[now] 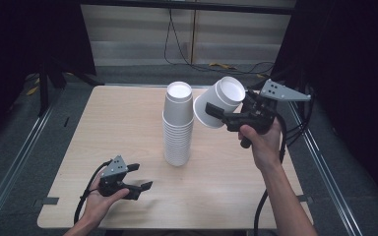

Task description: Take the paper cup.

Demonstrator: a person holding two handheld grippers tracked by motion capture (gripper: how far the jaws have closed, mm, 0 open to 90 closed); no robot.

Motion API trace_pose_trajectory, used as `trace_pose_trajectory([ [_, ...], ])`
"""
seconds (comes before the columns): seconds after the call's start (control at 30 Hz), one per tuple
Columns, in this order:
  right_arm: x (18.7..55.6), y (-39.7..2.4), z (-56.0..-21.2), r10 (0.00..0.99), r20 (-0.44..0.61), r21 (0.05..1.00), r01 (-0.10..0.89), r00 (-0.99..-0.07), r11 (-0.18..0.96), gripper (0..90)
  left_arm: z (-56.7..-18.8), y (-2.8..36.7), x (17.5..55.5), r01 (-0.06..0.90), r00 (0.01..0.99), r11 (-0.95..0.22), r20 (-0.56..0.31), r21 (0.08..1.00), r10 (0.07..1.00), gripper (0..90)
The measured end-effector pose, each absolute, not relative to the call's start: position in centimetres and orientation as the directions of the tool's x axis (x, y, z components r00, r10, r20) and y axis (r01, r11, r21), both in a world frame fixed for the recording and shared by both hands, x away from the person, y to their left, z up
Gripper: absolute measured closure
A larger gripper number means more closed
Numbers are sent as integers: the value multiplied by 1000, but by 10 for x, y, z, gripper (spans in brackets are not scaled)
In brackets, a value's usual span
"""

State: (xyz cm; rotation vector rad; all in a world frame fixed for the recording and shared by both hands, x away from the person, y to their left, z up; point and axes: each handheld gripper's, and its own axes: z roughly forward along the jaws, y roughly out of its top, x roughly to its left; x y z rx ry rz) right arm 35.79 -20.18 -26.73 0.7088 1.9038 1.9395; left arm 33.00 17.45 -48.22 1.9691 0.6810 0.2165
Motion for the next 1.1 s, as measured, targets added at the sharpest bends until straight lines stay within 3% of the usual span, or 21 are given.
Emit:
trace_pose_trajectory([
  [0.6,343,-194,-315,528,165,978,209,-833,25,173,-463,155,330,312,867,-356,-111,881,486,171],
  [0.83,345,-191,-335,506,194,970,241,-841,28,173,-449,144,334,342,882,-291,-197,894,429,161],
  [1.1,344,-186,-353,478,226,960,277,-849,38,174,-436,126,337,301,915,-249,-206,920,347,156],
])
